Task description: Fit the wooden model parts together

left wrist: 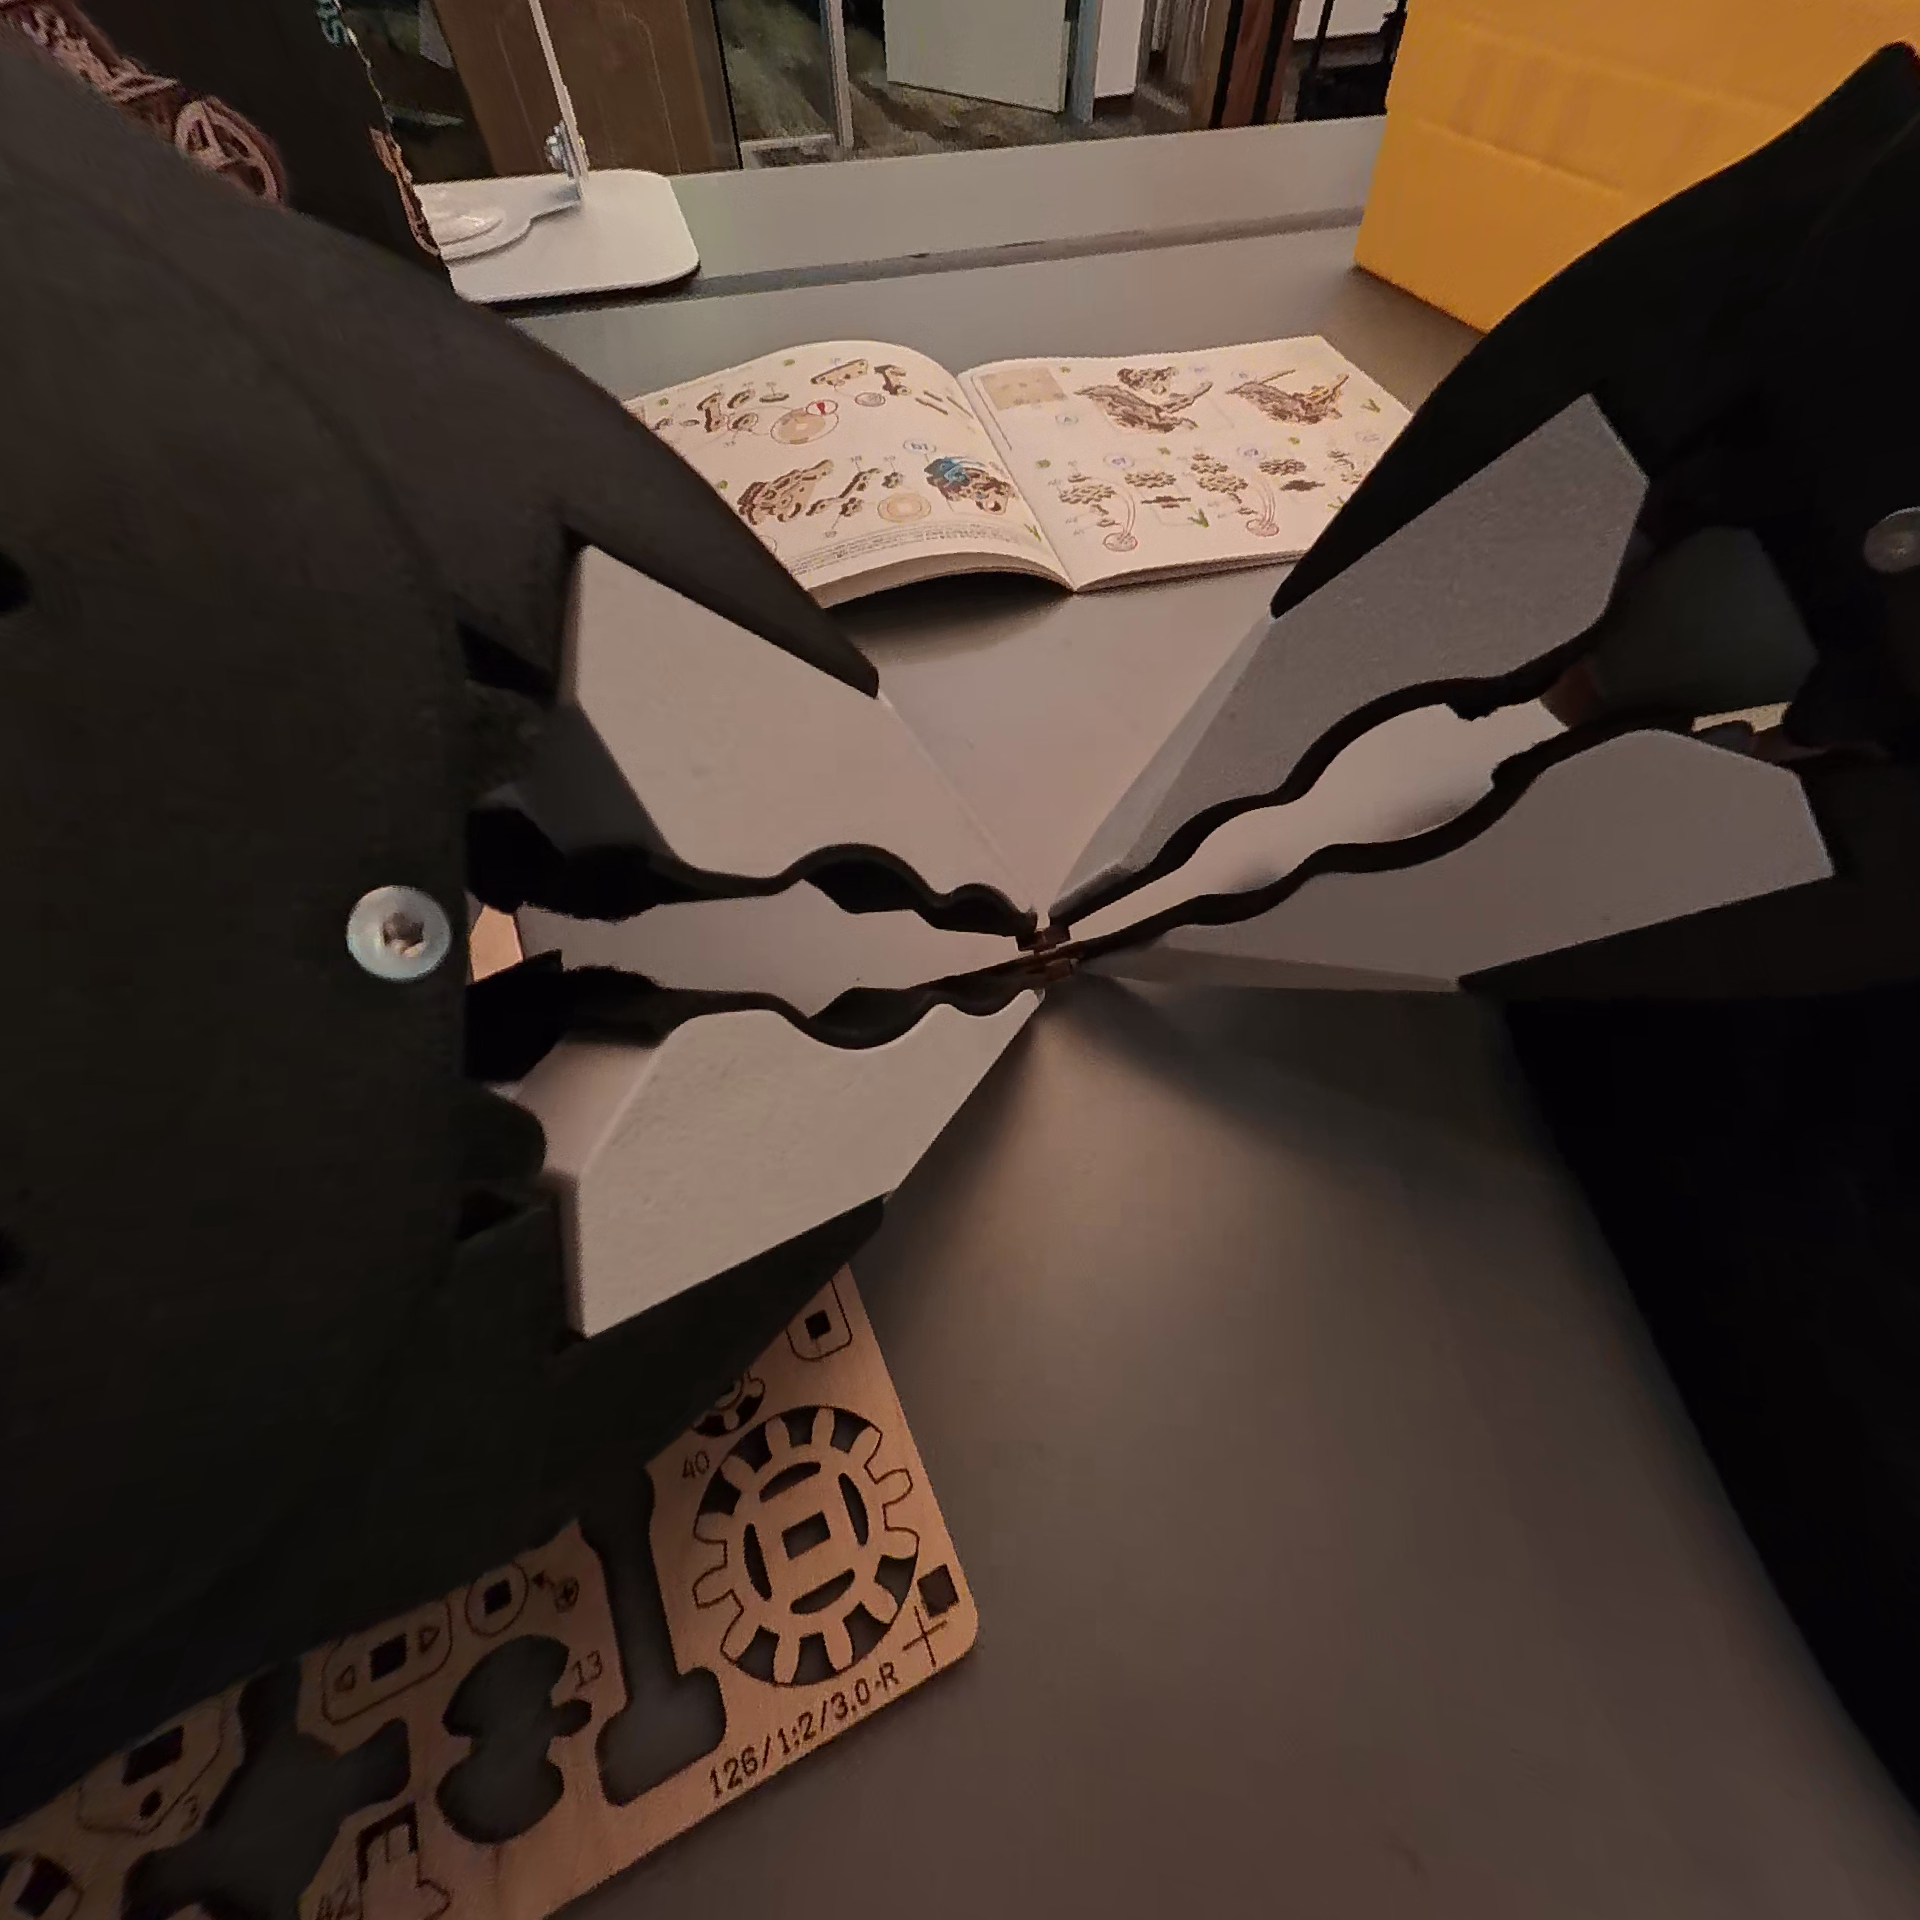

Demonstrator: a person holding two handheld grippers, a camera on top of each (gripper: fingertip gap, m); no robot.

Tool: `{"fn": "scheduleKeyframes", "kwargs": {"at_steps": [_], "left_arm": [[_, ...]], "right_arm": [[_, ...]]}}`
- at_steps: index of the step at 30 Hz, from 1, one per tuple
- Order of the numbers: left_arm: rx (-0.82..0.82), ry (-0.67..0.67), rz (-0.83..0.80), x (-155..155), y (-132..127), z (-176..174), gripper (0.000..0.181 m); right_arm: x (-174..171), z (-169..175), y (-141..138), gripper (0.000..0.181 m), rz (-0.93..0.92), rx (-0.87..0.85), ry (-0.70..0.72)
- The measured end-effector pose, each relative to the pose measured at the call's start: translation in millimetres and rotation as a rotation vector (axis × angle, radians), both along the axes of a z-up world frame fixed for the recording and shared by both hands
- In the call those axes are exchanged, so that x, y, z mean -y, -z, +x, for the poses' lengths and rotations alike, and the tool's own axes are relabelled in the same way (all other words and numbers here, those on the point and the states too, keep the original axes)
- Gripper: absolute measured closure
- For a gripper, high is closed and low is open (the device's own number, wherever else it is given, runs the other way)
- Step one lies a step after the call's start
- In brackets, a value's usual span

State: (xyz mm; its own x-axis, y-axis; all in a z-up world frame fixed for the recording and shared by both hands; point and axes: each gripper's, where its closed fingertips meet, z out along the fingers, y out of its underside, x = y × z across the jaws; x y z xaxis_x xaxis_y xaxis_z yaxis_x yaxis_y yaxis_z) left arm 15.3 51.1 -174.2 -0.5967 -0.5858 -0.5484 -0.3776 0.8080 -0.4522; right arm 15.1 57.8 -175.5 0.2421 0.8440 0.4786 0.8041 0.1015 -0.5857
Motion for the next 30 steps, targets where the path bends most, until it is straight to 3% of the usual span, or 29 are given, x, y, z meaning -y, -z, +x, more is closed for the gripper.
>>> {"fn": "scheduleKeyframes", "kwargs": {"at_steps": [1,6,15,20,30], "left_arm": [[-0.007,-0.006,-0.005,-0.5,-0.2,0.2,0.176],[-0.072,-0.041,-0.106,-0.8,0.2,0.7,0.177],[-0.062,-0.033,-0.120,0.0,0.7,2.1,0.181],[0.008,-0.026,-0.025,-4.3,0.0,3.0,0.178],[0.005,0.007,-0.067,0.8,-0.5,1.2,0.181]], "right_arm": [[-0.3,0.2,-0.2,0.177,0.005,0.005,0.001],[0.2,0.1,0.3,0.177,-0.015,-0.023,0.002],[-0.1,1.2,0.6,0.177,-0.076,-0.066,0.027],[-4.3,2.3,0.3,0.177,-0.019,-0.027,0.034],[-0.7,2.3,1.3,0.181,-0.009,-0.017,-0.011]]}}
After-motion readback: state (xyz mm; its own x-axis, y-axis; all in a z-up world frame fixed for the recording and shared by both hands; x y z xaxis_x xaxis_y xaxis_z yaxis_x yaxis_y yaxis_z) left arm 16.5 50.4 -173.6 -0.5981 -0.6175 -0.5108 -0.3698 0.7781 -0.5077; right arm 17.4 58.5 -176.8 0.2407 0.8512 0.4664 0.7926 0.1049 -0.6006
